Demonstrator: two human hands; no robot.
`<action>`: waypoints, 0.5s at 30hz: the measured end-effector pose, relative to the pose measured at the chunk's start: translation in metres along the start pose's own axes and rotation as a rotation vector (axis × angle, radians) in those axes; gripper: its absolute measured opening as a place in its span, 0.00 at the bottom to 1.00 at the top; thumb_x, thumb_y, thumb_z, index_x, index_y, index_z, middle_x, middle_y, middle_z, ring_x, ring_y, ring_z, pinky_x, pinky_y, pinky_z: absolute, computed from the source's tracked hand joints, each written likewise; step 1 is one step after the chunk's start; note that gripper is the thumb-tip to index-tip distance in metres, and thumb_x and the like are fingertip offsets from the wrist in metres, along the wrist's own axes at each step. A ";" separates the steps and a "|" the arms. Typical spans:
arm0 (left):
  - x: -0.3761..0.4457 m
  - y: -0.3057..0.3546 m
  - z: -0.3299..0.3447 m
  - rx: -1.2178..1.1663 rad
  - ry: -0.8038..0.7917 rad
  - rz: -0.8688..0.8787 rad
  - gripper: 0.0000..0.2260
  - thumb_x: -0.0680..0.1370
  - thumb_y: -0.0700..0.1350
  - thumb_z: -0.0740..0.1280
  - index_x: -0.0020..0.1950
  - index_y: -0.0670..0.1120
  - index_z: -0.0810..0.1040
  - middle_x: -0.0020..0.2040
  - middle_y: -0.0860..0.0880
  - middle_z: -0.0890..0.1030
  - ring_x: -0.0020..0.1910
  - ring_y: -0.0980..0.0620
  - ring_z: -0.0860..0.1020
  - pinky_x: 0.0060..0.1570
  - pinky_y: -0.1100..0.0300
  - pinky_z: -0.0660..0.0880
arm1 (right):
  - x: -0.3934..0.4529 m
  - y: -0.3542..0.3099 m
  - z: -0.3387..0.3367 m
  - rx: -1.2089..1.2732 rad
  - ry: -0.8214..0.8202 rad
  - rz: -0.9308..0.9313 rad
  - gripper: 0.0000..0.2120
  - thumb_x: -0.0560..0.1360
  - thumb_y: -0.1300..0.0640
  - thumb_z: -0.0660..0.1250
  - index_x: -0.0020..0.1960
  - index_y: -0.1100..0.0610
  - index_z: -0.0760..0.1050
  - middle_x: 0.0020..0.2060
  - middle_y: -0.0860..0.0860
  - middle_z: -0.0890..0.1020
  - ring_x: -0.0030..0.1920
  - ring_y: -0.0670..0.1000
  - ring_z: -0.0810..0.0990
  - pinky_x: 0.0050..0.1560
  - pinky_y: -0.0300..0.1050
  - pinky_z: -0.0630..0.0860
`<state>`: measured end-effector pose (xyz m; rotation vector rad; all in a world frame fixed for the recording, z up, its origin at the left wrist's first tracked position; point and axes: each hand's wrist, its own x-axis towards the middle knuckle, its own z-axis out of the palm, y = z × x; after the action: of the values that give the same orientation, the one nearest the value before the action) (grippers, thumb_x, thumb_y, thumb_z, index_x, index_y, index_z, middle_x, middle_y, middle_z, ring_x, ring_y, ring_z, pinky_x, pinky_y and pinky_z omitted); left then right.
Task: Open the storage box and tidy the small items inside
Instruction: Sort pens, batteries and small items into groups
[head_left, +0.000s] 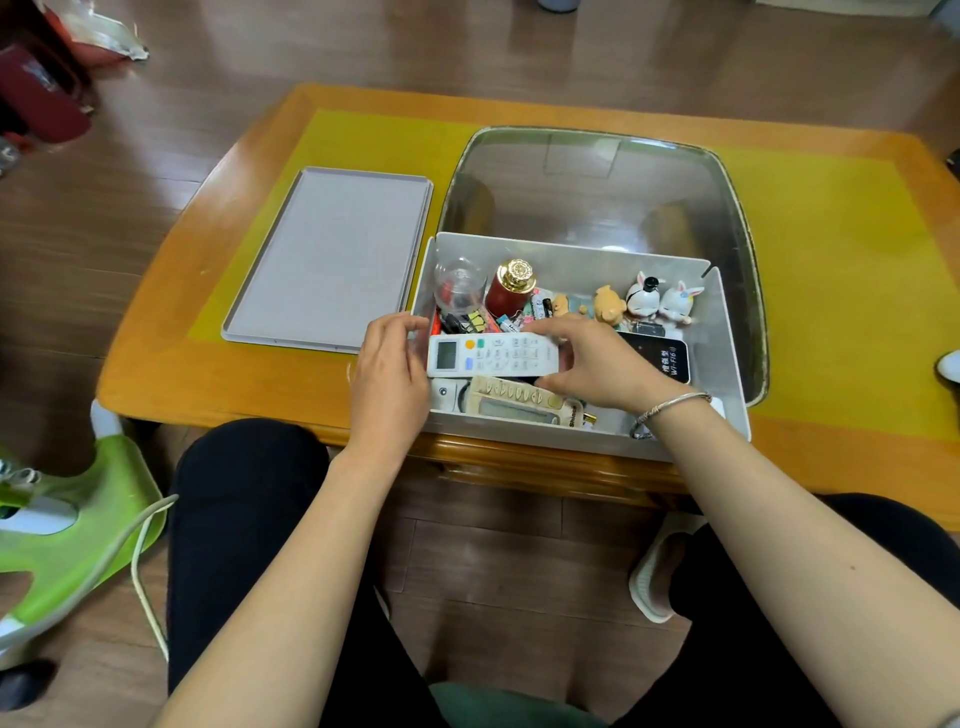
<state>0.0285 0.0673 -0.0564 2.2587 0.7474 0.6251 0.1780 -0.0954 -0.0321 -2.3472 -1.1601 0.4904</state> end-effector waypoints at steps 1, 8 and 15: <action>0.000 0.000 0.000 0.003 -0.003 -0.006 0.11 0.80 0.37 0.58 0.61 0.44 0.74 0.62 0.47 0.73 0.62 0.51 0.72 0.59 0.57 0.71 | -0.001 -0.003 0.000 0.034 -0.002 -0.016 0.27 0.68 0.61 0.74 0.66 0.52 0.72 0.49 0.44 0.74 0.37 0.41 0.71 0.37 0.27 0.69; 0.000 0.000 -0.001 -0.015 0.009 0.013 0.11 0.81 0.37 0.58 0.61 0.44 0.74 0.61 0.46 0.73 0.60 0.50 0.73 0.58 0.54 0.72 | -0.004 -0.003 -0.006 0.099 0.042 -0.012 0.26 0.68 0.60 0.75 0.64 0.51 0.74 0.46 0.42 0.77 0.35 0.40 0.74 0.36 0.25 0.71; 0.000 0.000 -0.001 -0.014 0.012 0.019 0.11 0.81 0.37 0.58 0.61 0.43 0.74 0.61 0.46 0.73 0.60 0.49 0.73 0.58 0.56 0.71 | -0.017 0.029 -0.016 0.199 0.272 0.134 0.27 0.67 0.62 0.75 0.64 0.52 0.74 0.48 0.47 0.78 0.33 0.43 0.70 0.35 0.28 0.69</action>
<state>0.0278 0.0675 -0.0553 2.2534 0.7254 0.6515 0.1953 -0.1288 -0.0332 -2.2423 -0.7971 0.3030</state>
